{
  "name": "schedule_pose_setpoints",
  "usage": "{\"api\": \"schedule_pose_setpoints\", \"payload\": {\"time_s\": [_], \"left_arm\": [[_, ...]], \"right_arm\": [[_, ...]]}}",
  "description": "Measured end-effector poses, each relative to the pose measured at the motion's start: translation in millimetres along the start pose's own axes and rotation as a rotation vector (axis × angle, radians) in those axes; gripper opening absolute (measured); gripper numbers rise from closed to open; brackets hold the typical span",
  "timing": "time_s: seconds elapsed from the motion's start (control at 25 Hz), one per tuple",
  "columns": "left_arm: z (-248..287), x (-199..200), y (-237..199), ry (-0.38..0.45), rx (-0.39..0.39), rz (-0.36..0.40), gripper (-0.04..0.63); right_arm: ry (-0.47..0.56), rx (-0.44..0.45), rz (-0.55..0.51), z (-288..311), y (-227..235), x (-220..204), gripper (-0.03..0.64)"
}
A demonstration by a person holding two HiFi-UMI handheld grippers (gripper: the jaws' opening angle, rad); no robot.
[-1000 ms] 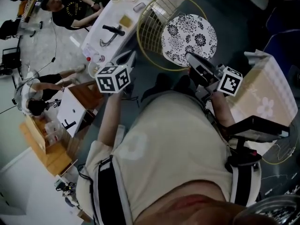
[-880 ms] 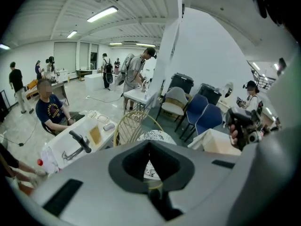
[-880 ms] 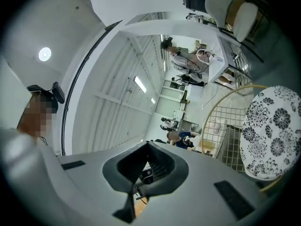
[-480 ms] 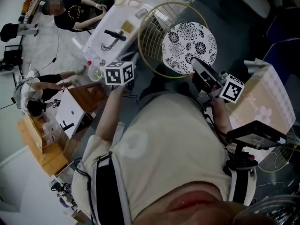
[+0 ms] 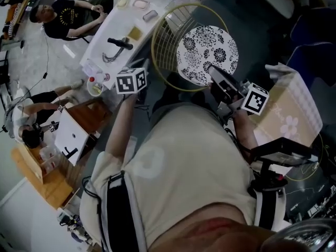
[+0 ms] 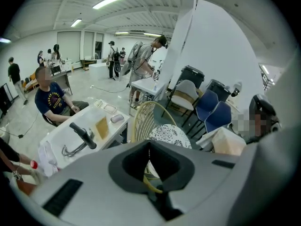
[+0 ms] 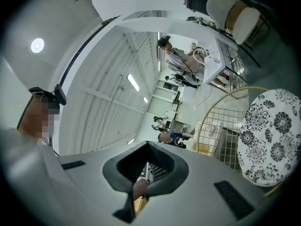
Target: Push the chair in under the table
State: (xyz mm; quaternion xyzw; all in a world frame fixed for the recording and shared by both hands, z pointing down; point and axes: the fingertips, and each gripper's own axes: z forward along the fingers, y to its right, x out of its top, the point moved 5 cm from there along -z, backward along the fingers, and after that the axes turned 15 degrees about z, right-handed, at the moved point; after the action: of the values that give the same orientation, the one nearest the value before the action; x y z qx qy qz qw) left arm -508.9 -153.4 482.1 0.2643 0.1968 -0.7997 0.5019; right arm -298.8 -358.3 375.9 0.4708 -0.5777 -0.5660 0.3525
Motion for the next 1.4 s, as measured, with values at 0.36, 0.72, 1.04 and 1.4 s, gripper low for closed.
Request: {"api": "schedule_pose_setpoints", "payload": {"time_s": [0.36, 0.72, 1.04, 1.4], "left_arm": [[84.6, 8.3, -47.9, -0.08, -0.108, -0.045, 0.006], [143.1, 16.8, -60.4, -0.188, -0.251, -0.066, 0.241], [191.1, 8.5, -71.3, -0.284, -0.279, -0.123, 0.239], [223.1, 4.6, -67.1, -0.347, -0.377, -0.092, 0.108]], "right_arm": [[0.029, -0.105, -0.028, 53.7, -2.1, -3.8, 0.01], [0.154, -0.205, 0.014, 60.5, 1.9, -7.4, 0.011], [0.239, -0.258, 0.016, 54.2, -0.2, -2.6, 0.011], [0.325, -0.299, 0.005, 47.9, -1.1, -12.6, 0.01]]}}
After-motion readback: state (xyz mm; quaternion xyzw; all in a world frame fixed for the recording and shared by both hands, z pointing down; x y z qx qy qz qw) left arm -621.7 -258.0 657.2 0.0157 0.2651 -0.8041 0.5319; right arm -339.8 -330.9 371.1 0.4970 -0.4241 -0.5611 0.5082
